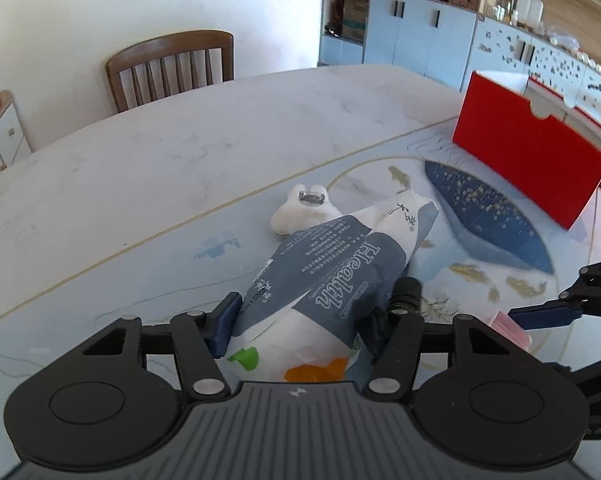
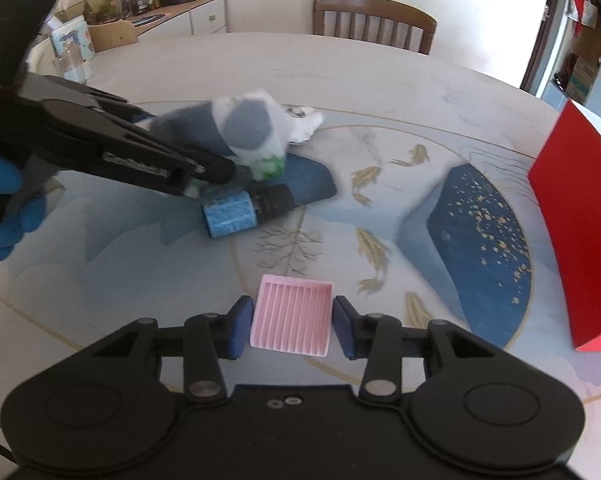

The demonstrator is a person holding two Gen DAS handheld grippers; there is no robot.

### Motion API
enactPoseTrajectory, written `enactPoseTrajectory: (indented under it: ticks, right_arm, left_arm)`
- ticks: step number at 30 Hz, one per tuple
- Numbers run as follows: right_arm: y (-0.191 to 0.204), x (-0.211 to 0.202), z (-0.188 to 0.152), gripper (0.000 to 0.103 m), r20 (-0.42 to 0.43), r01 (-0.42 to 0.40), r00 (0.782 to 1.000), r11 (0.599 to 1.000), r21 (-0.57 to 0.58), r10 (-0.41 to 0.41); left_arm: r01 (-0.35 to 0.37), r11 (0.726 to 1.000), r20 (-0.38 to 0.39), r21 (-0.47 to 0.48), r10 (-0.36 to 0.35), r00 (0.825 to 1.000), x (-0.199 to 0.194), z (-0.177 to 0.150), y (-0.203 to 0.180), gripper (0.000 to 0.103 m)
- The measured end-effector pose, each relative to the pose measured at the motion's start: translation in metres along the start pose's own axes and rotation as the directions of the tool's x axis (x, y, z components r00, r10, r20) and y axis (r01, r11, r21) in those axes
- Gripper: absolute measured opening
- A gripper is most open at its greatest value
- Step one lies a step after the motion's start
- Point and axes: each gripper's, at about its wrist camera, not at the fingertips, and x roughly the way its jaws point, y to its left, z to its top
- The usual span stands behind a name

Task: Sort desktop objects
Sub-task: 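Grasp the white-and-blue Health bag with left tool while right tool grasps the pink comb tray, then carry the Health bag and pink comb tray with both tools toward the box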

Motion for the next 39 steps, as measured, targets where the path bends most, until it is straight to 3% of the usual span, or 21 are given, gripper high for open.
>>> enactPoseTrajectory:
  ticks: [18, 39]
  right_arm:
    - [-0.048, -0.04, -0.005, 0.042, 0.069, -0.025, 0.997, 0.997, 0.078, 0.019]
    - [-0.126, -0.115, -0.01, 0.042, 0.165, -0.061, 0.985, 0.993, 0.102, 0.044]
  left_arm:
    - [-0.024, 0.998, 0.039, -0.061, 0.027, 0.999, -0.049, 0.007, -0.042, 0.058]
    - [0.061, 0.994, 0.074, -0.088, -0.054, 0.996, -0.056, 0.045, -0.145, 0.058]
